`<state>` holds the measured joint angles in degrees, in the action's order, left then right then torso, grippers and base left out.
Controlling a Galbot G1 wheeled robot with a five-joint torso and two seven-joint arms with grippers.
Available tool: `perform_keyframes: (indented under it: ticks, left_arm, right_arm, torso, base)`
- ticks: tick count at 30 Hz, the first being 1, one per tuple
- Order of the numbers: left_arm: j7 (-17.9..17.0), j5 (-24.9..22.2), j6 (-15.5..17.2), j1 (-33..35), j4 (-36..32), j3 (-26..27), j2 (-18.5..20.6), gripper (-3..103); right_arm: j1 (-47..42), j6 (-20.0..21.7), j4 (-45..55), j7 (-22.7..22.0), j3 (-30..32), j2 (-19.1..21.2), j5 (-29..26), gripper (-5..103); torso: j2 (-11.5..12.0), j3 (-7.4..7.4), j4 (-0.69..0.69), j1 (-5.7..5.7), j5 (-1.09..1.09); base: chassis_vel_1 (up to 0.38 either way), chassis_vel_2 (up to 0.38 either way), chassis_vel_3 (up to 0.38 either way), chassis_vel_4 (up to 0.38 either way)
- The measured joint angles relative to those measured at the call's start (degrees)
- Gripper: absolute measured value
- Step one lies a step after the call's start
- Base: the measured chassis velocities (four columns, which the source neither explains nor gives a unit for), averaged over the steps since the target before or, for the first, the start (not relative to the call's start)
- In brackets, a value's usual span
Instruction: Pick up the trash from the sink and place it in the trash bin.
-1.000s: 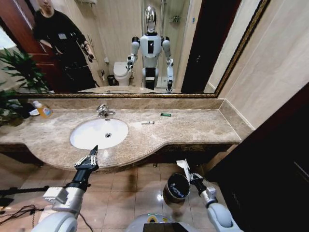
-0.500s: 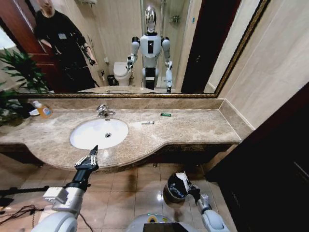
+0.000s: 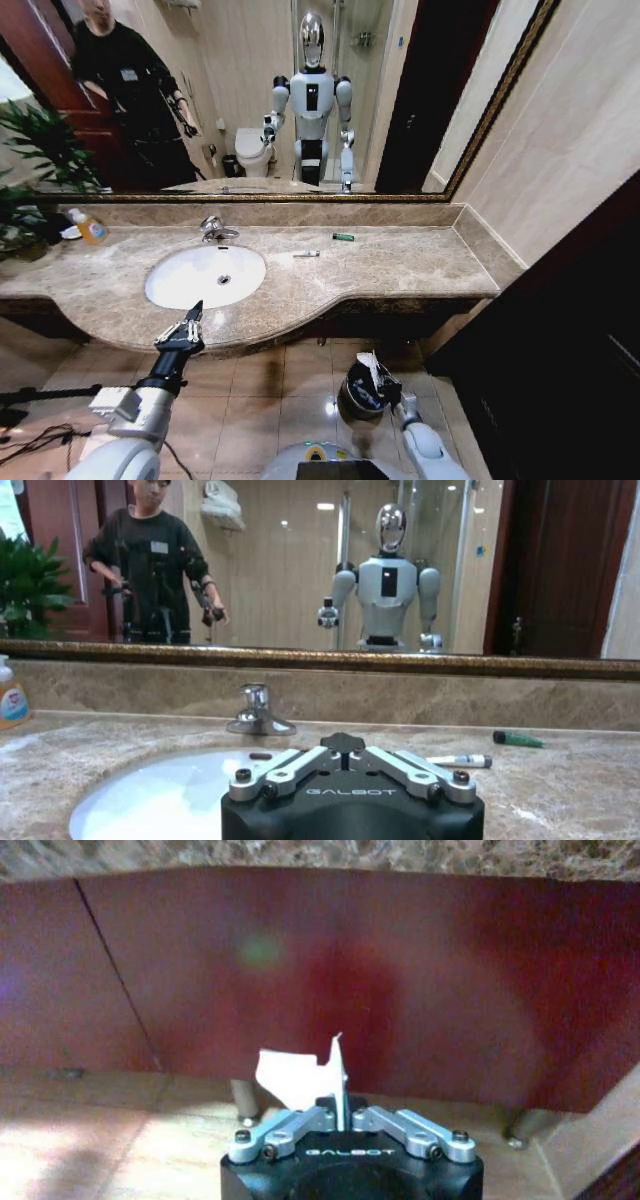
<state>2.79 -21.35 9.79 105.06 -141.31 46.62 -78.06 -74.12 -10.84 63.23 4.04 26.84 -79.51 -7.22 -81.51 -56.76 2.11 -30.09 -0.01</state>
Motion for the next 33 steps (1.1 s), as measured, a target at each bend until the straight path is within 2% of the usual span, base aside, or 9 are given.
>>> perform_keyframes:
  ticks: [2,13,15,17,21,22,24,27,33]
  left_arm:
    - [0.00,0.00,0.00,0.00,0.00,0.00,0.00,0]
    - [0.00,0.00,0.00,0.00,0.00,0.00,0.00,0]
    - [0.00,0.00,0.00,0.00,0.00,0.00,0.00,0]
    - [0.00,0.00,0.00,0.00,0.00,0.00,0.00,0]
    - [0.00,0.00,0.00,0.00,0.00,0.00,0.00,0]
    - [0.00,0.00,0.00,0.00,0.00,0.00,0.00,0]
    - [0.00,0.00,0.00,0.00,0.00,0.00,0.00,0]
    - [0.00,0.00,0.00,0.00,0.00,0.00,0.00,0]
    - [0.00,0.00,0.00,0.00,0.00,0.00,0.00,0]
  right_arm:
    - [0.12,0.13,-0.13,-0.18,-0.02,-0.01,0.16,7]
    - [1.41,0.36,-1.77,-1.85,-0.16,-1.14,2.43,50]
    - [1.72,0.28,-2.18,-1.92,-0.24,-1.42,2.87,61]
    - [1.82,0.17,-2.38,-1.94,-0.30,-1.51,3.06,61]
    - [1.95,-0.15,-3.16,-1.98,-0.40,-2.35,3.29,82]
    - [1.95,-0.15,-3.16,-1.98,-0.40,-2.35,3.29,82]
    - [2.08,-0.24,-3.65,-1.99,-0.39,-2.68,3.29,93]
    - [2.44,-0.60,-4.37,-2.13,-0.40,-2.70,3.26,100]
    - [2.40,-0.79,-4.67,-2.36,-0.41,-2.70,2.85,100]
  torso:
    - [0.00,0.00,0.00,0.00,0.00]
    - [0.00,0.00,0.00,0.00,0.01]
    - [0.00,0.00,0.00,0.00,0.00]
    - [0.00,0.00,0.00,0.00,0.00]
    - [0.00,0.00,0.00,0.00,0.01]
    - [0.00,0.00,0.00,0.00,0.01]
    - [0.00,0.00,0.00,0.00,0.01]
    - [0.00,0.00,0.00,0.00,0.01]
    - [0.00,0.00,0.00,0.00,0.00]
  base:
    - [0.000,0.000,0.000,0.000]
    - [0.000,0.000,0.000,0.000]
    - [0.000,0.000,0.000,0.000]
    - [0.000,0.000,0.000,0.000]
    - [0.000,0.000,0.000,0.000]
    - [0.000,0.000,0.000,0.000]
    - [0.000,0.000,0.000,0.000]
    - [0.000,0.000,0.000,0.000]
    - [0.000,0.000,0.000,0.000]
